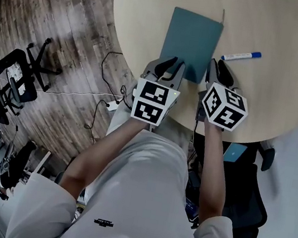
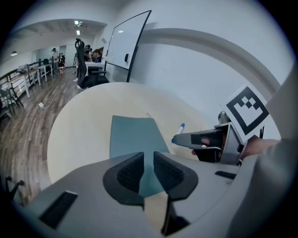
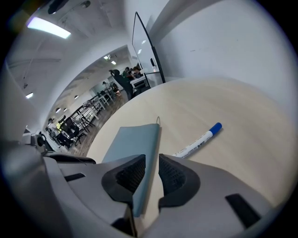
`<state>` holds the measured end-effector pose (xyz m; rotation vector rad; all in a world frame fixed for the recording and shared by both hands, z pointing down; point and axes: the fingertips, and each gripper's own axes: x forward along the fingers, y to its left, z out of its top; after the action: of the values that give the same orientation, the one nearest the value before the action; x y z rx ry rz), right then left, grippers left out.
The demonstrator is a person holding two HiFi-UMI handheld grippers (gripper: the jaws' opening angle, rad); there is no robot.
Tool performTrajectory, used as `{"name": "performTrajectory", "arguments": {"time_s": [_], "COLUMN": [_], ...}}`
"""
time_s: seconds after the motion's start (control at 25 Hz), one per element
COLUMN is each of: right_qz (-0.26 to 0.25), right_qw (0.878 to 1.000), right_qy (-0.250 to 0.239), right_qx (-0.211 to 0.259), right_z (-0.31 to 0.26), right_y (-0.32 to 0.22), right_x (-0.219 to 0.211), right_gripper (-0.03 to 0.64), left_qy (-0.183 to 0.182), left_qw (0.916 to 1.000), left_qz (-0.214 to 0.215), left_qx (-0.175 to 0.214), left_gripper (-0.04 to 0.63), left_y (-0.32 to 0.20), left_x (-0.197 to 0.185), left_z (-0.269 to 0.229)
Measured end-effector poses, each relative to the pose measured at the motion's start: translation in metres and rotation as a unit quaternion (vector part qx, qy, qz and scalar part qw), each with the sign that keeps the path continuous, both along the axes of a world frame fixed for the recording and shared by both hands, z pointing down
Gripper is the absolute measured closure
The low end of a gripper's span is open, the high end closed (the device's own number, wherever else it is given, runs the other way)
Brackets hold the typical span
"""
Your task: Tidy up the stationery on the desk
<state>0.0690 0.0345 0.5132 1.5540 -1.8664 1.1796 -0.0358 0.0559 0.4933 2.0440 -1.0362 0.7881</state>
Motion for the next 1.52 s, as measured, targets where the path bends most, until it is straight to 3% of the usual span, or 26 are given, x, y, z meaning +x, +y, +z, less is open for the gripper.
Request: {"name": "performTrajectory", "arguments": {"time_s": [0.28,0.52,0.84,1.28,1.52], "right_qz": [0.084,0.165,0.229,0.214,0.177], "right_qw": [0.996,0.986,0.973,0.975,0.98], "right_qy": [0.007,0.017,-0.001,0.043,0.057], "right_qx": [0.022,-0.007,-0.021,-0.051,-0.074], "right_z": [-0.005,0.007,0.021,0.032,0.032], "right_y": [-0.004,-0.01,-0.027,-0.035,-0.034], "right_x": [0.036,0.071,0.088,0.087,0.087], "right_gripper": [0.527,0.507,0.468,0.469,0.469], "left_qy": [0.008,0.017,0.017,0.013,0.014], "left_qw": [0.9998,0.9996,0.9995,0.9994,0.999], "left_qz": [0.011,0.021,0.026,0.033,0.042], "left_qx": [0.017,0.01,0.001,-0.005,-0.002], "left_gripper": [0.56,0.563,0.563,0.563,0.563], "left_y": [-0.012,-0.016,-0.023,-0.023,-0.016], "left_x": [0.015,0.025,0.027,0.027,0.035], "left_z": [-0.009,-0.007,-0.001,0.007,0.003]}}
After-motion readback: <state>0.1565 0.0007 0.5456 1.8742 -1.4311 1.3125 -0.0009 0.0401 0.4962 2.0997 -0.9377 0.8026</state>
